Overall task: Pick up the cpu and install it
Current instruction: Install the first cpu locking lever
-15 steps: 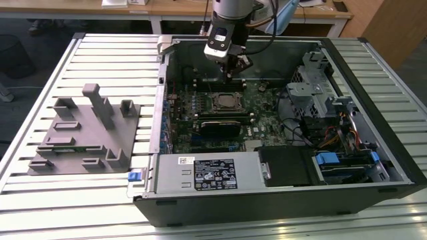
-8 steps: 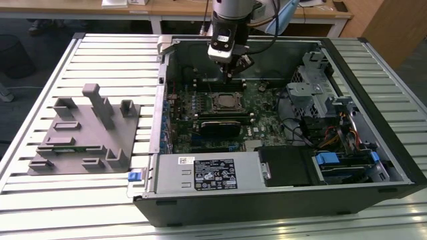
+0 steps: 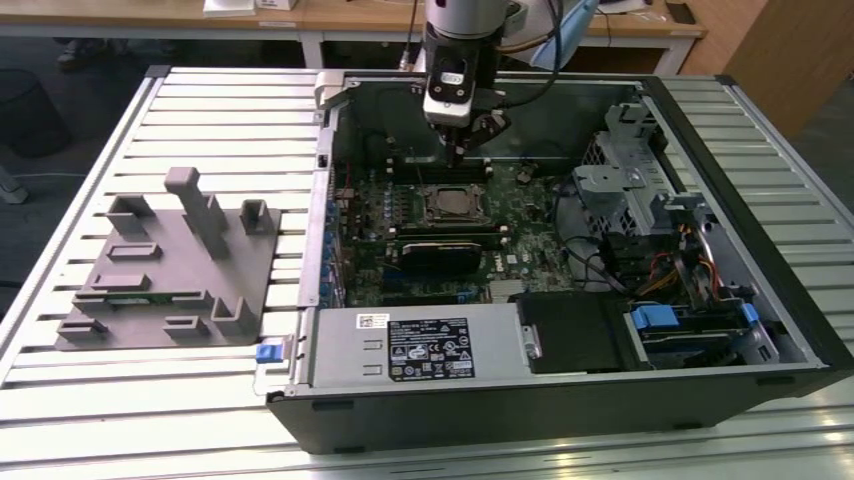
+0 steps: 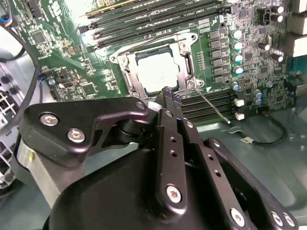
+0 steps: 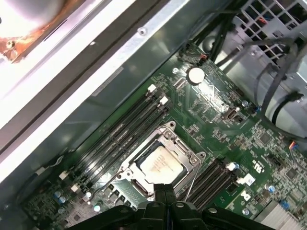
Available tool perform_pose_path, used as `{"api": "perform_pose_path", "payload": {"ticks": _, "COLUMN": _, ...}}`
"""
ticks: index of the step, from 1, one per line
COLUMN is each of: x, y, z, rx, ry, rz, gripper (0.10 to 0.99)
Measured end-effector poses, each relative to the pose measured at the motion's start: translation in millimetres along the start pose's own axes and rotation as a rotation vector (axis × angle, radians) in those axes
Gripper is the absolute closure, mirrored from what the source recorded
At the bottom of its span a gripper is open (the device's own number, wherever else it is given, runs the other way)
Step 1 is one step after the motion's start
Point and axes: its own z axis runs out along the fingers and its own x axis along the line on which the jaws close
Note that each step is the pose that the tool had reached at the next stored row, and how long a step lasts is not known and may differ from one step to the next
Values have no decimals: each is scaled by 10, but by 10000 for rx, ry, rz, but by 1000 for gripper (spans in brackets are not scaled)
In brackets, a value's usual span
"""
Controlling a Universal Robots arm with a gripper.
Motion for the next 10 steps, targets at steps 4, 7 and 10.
{"api": "perform_pose_path", "payload": {"ticks": 4, "x": 0, "y": 0, "z": 0, "rx": -16, "ry": 20, "rz": -562, "gripper": 980}}
{"api": "perform_pose_path", "payload": {"ticks": 7, "x": 0, "y": 0, "z": 1, "rx": -32, "ry": 40, "rz": -1118, "gripper": 980}}
{"api": "perform_pose_path", "payload": {"ticks": 10, "x": 0, "y": 0, "z": 1, "rx": -47, "ry": 59, "rz": -1654, "gripper": 980}}
